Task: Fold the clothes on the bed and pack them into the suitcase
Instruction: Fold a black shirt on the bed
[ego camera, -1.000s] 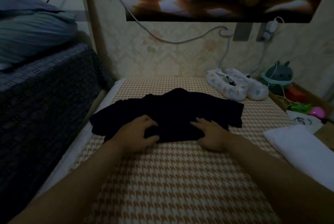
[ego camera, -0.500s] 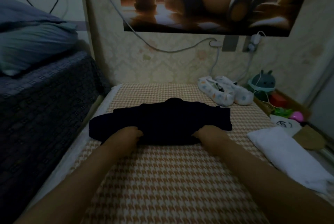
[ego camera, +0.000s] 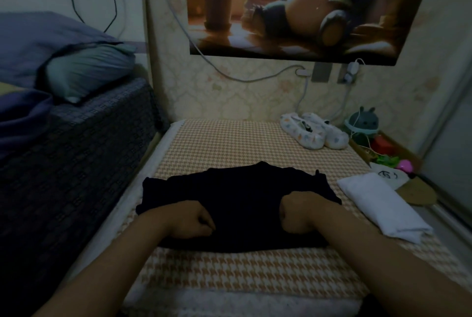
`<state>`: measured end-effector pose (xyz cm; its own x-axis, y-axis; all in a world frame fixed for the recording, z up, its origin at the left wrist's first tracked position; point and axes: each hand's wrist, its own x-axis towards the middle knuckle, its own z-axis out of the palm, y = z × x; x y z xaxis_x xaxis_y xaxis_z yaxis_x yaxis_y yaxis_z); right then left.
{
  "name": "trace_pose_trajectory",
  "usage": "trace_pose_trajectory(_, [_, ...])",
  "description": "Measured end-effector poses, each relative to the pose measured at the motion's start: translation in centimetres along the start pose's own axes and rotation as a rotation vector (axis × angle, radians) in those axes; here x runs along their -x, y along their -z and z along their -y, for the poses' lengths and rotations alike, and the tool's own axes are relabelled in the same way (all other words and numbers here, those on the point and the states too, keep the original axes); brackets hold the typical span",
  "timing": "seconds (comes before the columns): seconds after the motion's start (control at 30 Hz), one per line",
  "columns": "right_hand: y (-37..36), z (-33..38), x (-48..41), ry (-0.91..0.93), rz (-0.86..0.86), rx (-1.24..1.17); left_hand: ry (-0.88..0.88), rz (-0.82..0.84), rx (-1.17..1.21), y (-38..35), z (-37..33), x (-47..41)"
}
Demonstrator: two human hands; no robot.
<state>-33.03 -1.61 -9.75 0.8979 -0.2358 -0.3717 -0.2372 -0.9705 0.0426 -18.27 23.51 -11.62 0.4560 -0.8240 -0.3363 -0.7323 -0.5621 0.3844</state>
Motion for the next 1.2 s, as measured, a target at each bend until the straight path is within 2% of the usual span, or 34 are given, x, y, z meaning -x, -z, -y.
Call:
trace_pose_trajectory(0.07, [0.1, 1.4, -1.0, 0.036, -0.042, 0.006, -0.060, -0.200, -0.021, -0.2, 0.9, -0.5])
trace_pose_trajectory(0.13, [0.3, 2.9, -2.7, 0.078, -0.104, -0.037, -0.061, -0.340, -0.153, -0.7, 2.3, -1.7])
trace_pose_trajectory(0.3, [0.1, 5.5, -8.5, 0.204, -0.225, -0.069, 0.123, -0.344, -0.310, -1.1, 4.6, -5.2])
trace_pose_trajectory(0.47, [-0.6, 5.8, -13.8, 0.167, -0.275, 0.049, 0.041, -0.679, -0.317, 0.4, 7.2, -8.6])
trace_pose_trajectory(0.53, [-0.7, 5.5, -15.3, 0.128, -0.386, 0.131, 0.035, -0.800, -0.256, 1.7, 8.0, -9.5])
trace_pose_trajectory(0.6, [-0.7, 5.3, -16.8, 0.148, -0.618, 0.223, 0.110, -0.920, -0.111, 2.8, 8.5, -10.2])
trace_pose_trajectory(0.7, [-0.4, 4.8, -18.5, 0.088, -0.818, 0.170, 0.332, -1.072, 0.335, 3.9, 9.8, -10.7])
trace_pose_trajectory(0.77, [-0.4, 4.9, -19.1, 0.001, -0.806, 0.009, 0.445, -1.049, 0.434, 4.1, 11.0, -11.0])
trace_pose_trajectory(0.87, [-0.3, 4.9, -20.0, -0.153, -0.798, -0.238, 0.454, -0.911, 0.333, 3.3, 12.0, -11.0])
trace_pose_trajectory(0.97, [-0.4, 5.2, -20.0, -0.070, -0.807, -0.474, 0.374, -0.836, 0.263, 2.4, 11.8, -10.1])
trace_pose_trajectory(1.07, [-0.7, 6.2, -18.7, 0.103, -0.659, -0.455, 0.351, -0.805, 0.095, 2.2, 10.7, -8.1])
trace_pose_trajectory(1.2, [-1.5, 7.7, -15.3, 0.206, -0.423, -0.222, 0.387, -0.625, 0.125, 0.7, 9.4, -5.3])
